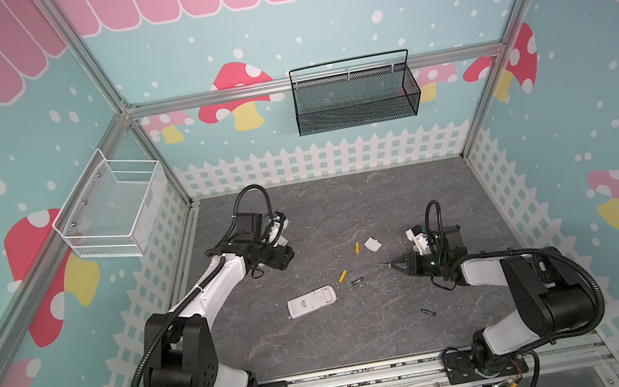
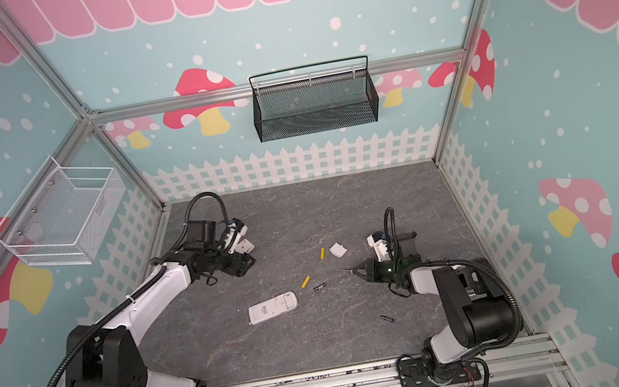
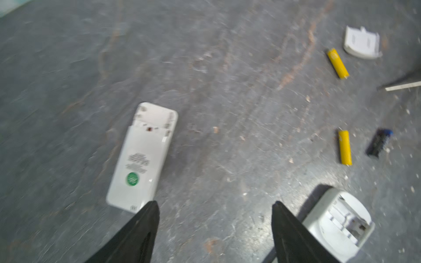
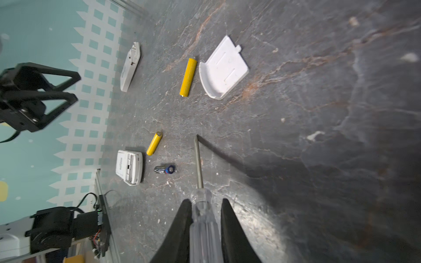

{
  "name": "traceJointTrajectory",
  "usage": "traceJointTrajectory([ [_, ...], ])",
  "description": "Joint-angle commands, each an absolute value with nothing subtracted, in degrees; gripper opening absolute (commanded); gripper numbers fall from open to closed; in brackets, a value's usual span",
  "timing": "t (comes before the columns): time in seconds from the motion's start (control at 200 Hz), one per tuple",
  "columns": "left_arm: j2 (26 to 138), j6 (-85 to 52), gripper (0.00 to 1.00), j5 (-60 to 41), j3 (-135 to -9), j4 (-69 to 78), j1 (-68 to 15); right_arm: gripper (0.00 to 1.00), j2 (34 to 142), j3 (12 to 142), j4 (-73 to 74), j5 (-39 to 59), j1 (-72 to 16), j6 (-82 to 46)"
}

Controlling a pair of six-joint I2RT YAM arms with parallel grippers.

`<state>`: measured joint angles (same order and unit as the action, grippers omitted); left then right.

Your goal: Unload the batteries from the remote control

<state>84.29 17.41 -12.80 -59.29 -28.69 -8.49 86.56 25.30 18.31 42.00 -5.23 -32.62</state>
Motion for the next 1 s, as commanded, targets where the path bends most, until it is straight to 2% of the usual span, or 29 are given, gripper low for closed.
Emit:
traceJointTrajectory([
  [0.0,81.6,11.3,0.9,-16.1,-57.2,-24.1,-4.1,0.27,87.3,25.2,15.6,37.6,-3.9,-30.0],
  [0.145,79.8,12.7,0.99,-16.9,-56.3,-24.3,-1.2,0.31,86.8,25.9,14.6,38.0,-2.2,-29.0],
  [0.41,79.7,15.1,0.99,-15.7,-50.0,-13.6,0.9,0.41,86.1,27.7,12.0,37.4,1.6,-25.3],
  [0.575,80.5,11.4,0.99,-14.9,-44.3,-1.2,1.7,0.56,83.5,29.6,7.4,33.3,2.3,-22.4],
  [0.66,81.3,10.2,0.99,-16.4,-42.0,3.3,1.8,0.71,81.4,30.5,5.5,31.4,2.3,-20.8],
  [0.996,85.6,4.6,0.99,-18.3,-35.5,21.4,3.0,0.72,77.8,36.3,-3.0,22.4,2.4,-15.4],
])
